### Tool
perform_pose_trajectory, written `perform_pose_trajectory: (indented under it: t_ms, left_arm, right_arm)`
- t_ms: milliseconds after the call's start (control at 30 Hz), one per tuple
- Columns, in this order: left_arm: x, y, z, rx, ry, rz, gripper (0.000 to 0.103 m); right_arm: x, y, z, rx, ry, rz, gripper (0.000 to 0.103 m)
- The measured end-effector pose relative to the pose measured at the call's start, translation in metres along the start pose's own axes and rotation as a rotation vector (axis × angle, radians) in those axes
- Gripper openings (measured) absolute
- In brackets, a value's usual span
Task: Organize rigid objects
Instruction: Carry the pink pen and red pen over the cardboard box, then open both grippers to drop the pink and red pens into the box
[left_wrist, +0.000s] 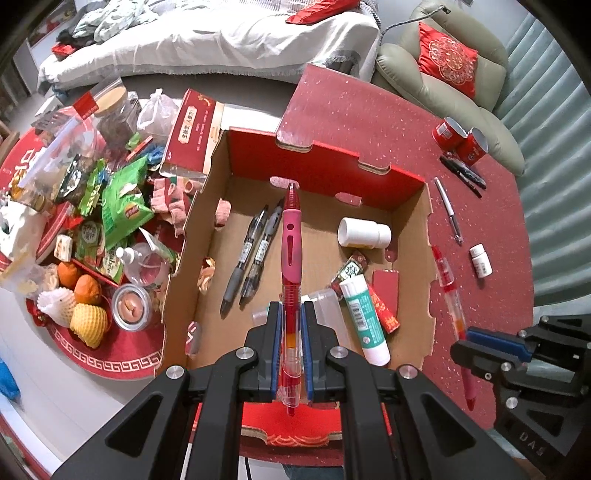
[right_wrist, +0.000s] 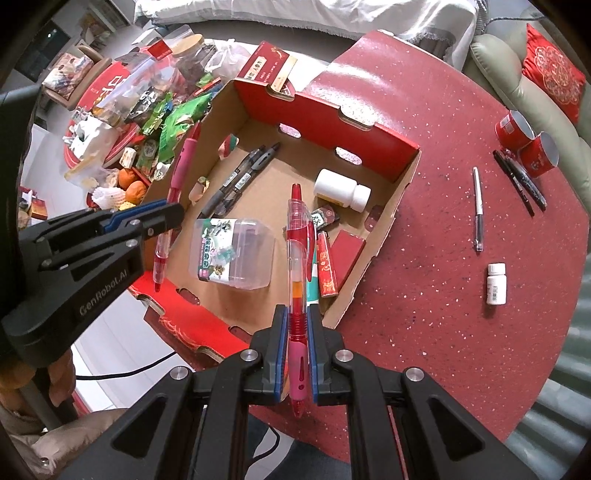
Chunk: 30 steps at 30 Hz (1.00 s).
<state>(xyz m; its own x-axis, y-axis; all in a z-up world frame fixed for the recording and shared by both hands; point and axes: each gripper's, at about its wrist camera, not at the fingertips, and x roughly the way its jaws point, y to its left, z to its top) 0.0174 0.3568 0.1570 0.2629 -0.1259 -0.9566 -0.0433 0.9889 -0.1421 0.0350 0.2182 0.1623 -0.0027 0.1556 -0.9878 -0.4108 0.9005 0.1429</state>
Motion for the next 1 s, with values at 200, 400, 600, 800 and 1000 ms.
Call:
perform_pose_trajectory:
  t_ms: [200, 400, 600, 800, 1000]
  left_arm:
    - [0.006, 0.001, 0.010, 0.015, 0.003, 0.011, 0.010]
    - [0.012, 0.006, 0.028, 0.005, -0.010, 0.029, 0.010]
    - [0.029, 0.006, 0.046, -0.007, 0.006, 0.045, 0.010]
    - [0.054, -0.001, 0.051, 0.017, 0.057, 0.070, 0.010]
    - [0.074, -0.007, 0.043, 0.038, 0.108, 0.091, 0.010]
  right_arm:
    - [0.005, -0.002, 0.010, 0.016, 0.006, 0.019, 0.011]
    - [0.015, 0.000, 0.023, 0.019, 0.012, 0.034, 0.011]
    - [0.032, 0.000, 0.039, 0.051, 0.028, 0.055, 0.011]
    - [0.055, -0.006, 0.050, 0.094, 0.057, 0.051, 0.011]
    - [0.077, -0.014, 0.051, 0.129, 0.104, 0.050, 0.011]
